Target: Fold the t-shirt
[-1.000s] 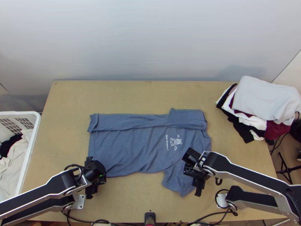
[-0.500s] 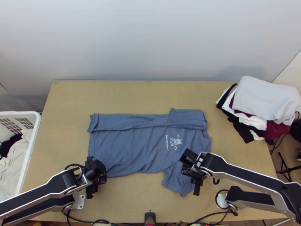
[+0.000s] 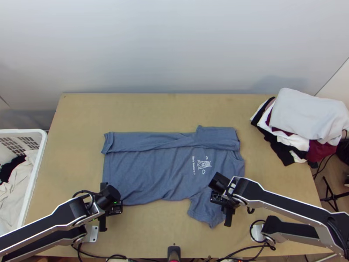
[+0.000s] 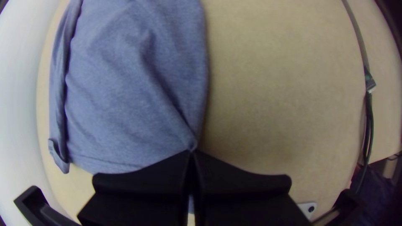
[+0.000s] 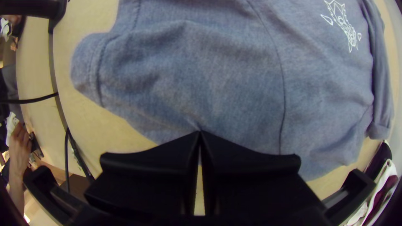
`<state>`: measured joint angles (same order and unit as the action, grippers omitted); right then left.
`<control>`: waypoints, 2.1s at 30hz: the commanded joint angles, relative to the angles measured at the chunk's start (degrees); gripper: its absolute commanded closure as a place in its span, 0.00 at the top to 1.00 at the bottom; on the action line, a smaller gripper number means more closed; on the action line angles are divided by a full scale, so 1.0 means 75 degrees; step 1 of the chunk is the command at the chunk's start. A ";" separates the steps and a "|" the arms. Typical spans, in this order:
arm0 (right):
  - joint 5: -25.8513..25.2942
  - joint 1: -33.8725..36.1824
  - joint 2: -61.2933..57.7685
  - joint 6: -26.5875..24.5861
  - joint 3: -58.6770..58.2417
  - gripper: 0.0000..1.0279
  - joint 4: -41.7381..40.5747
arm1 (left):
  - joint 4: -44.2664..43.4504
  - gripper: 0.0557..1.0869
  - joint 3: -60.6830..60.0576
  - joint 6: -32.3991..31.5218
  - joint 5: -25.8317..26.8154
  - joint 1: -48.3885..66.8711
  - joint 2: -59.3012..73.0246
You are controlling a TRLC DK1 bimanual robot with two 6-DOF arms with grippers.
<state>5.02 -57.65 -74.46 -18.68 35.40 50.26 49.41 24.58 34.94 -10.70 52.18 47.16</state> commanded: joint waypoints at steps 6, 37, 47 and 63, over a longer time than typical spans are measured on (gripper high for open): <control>0.0831 0.0210 0.0470 -0.0006 0.0507 0.03 0.0799 | 0.0994 0.04 0.1106 0.0123 0.1262 -0.1204 -0.0018; 0.1066 0.4124 0.0482 -0.2186 0.3355 0.03 0.2404 | 0.0280 0.04 0.3157 0.1857 0.2458 -0.5270 0.2173; 0.1148 0.5343 -0.1112 -0.2924 0.5194 0.03 0.2662 | 0.0209 0.04 0.5266 0.1916 0.2762 -0.6220 0.4048; 0.1429 0.6573 -0.4217 -0.3510 0.7597 0.03 0.2756 | 0.0197 0.04 0.5571 0.1705 0.2739 -0.6149 0.5314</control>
<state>14.85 -10.55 -97.45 -44.23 85.17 70.87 50.87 66.08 47.59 9.89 6.55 83.94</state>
